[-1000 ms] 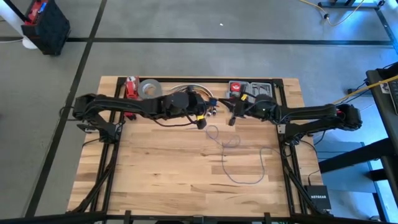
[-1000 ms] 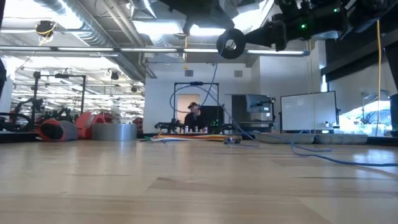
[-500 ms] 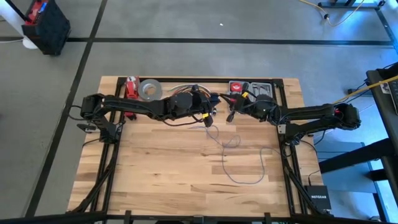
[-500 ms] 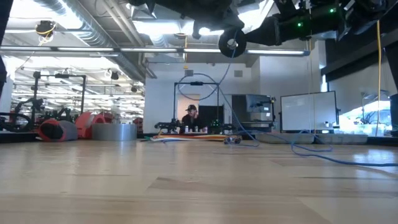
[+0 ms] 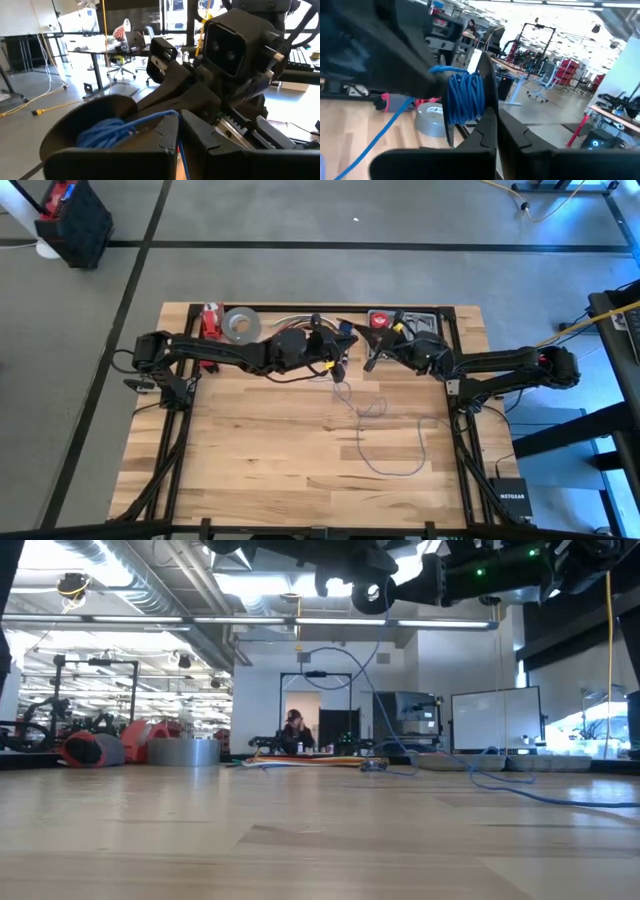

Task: Coil cords
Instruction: Coil the blue wire on the black spool

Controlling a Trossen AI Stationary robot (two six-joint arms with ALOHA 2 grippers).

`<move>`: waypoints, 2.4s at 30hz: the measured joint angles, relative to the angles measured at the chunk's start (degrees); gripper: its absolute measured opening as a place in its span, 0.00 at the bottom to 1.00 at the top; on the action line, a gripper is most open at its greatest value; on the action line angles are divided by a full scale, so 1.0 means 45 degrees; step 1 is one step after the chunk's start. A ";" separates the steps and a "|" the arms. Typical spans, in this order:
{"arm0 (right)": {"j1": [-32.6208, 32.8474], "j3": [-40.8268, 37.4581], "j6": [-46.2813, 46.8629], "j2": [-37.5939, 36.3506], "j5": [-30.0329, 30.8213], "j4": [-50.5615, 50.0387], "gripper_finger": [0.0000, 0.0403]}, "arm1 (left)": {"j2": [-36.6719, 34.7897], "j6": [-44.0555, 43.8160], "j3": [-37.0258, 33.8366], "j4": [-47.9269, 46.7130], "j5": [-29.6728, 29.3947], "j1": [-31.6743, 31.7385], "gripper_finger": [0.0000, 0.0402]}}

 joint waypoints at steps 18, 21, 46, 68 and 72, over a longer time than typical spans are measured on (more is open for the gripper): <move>-0.0015 -0.0039 0.1040 -0.0202 -0.0888 0.0727 0.00 | 0.1559 0.1247 0.0034 0.0622 0.0090 0.0335 0.03; -0.0015 -0.0034 0.1003 -0.0534 -0.0888 0.1105 0.01 | 0.1566 0.1276 0.0028 -0.0595 0.0148 0.0453 0.03; -0.0010 0.2964 0.0349 -0.3460 -0.2015 -0.3139 0.01 | 0.1107 0.0578 -0.0112 -0.6691 -0.0014 0.0604 0.01; -0.0010 0.7763 -0.0321 -0.3556 -0.2015 -0.7295 0.01 | 0.2385 -0.1024 -0.0102 -0.8673 0.0275 0.1376 0.12; -0.0015 0.7776 -0.0342 -0.3560 -0.1942 -0.7579 0.01 | 0.2158 -0.0923 -0.0015 -0.9296 0.0290 0.1293 0.26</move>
